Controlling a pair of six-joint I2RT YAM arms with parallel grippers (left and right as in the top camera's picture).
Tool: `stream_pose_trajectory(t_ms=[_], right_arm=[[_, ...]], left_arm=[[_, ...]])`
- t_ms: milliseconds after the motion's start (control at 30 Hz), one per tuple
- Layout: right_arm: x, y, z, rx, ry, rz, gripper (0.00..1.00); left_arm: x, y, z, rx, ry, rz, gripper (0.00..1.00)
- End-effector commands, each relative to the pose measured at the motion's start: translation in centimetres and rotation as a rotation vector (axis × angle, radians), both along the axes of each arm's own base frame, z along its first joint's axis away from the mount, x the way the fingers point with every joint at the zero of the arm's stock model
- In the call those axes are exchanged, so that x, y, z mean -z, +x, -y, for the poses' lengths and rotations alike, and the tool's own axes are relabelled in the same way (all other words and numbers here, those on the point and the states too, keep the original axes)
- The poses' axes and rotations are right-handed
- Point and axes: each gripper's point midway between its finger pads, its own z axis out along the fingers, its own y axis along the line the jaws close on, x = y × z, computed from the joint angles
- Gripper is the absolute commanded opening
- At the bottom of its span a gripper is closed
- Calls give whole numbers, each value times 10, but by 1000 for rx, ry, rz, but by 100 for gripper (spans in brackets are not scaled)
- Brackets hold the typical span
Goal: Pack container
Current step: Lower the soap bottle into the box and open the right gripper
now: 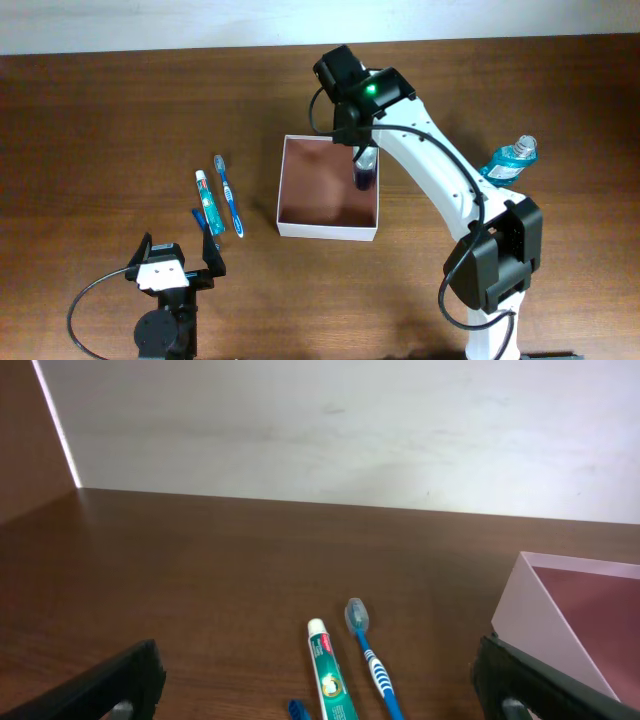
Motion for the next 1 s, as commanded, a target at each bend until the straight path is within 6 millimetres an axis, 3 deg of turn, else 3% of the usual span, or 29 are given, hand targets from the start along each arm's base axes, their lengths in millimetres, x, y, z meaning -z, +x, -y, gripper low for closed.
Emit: stream_pose_trajectory(t_ms=[0, 500, 967], right_arm=[[-10, 9, 3, -33, -29, 48, 27], [-11, 16, -1, -102, -48, 65, 27], [-8, 11, 1, -103, -56, 40, 27]], left_arm=[[0, 0, -3, -17, -13, 7, 99], [0, 0, -3, -17, -13, 7, 99], [0, 0, -3, -17, -13, 7, 99]])
